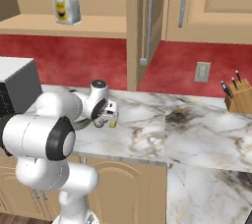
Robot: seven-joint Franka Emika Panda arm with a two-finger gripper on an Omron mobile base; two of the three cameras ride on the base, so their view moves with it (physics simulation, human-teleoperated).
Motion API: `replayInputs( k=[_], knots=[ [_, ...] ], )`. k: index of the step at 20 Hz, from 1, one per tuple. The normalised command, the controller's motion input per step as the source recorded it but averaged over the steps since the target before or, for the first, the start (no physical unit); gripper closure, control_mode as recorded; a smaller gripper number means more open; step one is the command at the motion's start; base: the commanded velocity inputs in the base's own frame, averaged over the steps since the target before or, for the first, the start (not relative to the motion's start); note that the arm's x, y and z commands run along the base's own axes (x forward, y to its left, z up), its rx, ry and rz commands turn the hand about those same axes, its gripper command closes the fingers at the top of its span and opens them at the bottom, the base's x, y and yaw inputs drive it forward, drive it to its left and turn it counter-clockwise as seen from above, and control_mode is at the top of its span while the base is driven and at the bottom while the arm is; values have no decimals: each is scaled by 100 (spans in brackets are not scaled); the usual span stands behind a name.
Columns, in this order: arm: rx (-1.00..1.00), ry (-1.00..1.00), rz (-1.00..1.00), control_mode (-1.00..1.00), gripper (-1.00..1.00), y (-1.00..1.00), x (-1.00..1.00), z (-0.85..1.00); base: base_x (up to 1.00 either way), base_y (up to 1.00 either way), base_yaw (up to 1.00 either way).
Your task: Pick the egg and butter from the fridge and place them by the bowl for mixing.
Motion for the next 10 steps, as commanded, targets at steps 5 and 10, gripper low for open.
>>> replayInputs(
  k=[5,10],
  knots=[
    [0,0,0,-100,-100,0,9,-4,0,0,0],
    [0,0,0,-100,-100,0,0,0,0,0,0]
  ],
)
